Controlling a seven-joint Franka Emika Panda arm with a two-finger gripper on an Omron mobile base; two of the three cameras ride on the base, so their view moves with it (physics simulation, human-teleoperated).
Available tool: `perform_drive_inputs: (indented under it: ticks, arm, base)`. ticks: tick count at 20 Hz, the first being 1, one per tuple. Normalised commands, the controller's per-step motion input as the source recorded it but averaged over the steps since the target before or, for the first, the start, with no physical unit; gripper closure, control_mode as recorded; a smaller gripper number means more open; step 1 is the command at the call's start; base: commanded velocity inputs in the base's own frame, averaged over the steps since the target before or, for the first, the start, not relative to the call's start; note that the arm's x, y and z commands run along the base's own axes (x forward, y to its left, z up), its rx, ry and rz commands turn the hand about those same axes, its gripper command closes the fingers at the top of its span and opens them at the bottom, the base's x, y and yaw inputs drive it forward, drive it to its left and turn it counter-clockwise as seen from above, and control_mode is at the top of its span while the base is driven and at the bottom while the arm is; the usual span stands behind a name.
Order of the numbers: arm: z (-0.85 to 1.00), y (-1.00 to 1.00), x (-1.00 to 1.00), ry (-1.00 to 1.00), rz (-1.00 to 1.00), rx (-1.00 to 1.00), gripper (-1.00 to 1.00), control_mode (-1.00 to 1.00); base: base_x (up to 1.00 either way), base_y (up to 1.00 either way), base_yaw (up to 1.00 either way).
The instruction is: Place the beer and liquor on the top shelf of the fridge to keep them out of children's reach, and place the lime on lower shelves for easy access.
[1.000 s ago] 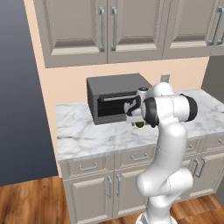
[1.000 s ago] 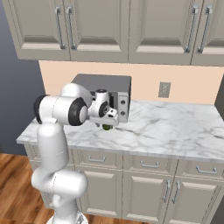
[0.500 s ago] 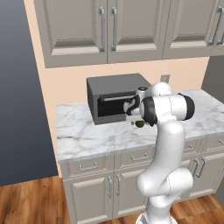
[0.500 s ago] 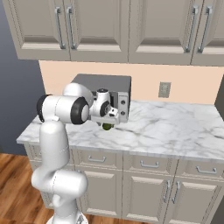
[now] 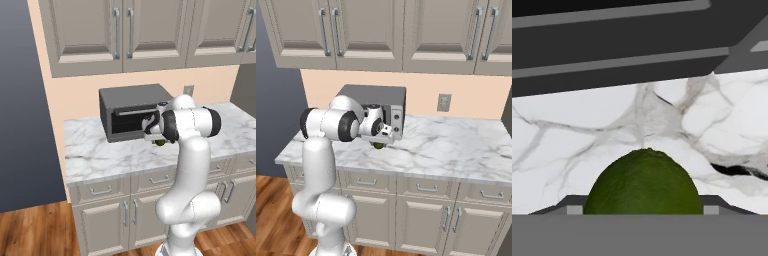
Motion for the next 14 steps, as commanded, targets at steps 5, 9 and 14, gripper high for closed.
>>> perform_drive_inputs:
  ticks: [5, 9, 14]
  arm:
    - [-0.19, 0.00, 0.00, 0.00, 0.00, 0.00, 1.00, -1.00]
    - [-0.04, -0.02, -0.07, -0.05, 0.00, 0.00, 1.00, -1.00]
    - [0.32, 0.00, -0.42, -0.29, 0.04, 0.00, 1.00, -1.00]
  base:
    - [0.00, 0.00, 0.00]
    - [0.00, 0.00, 0.00]
    - [0.00, 0.00, 0.00]
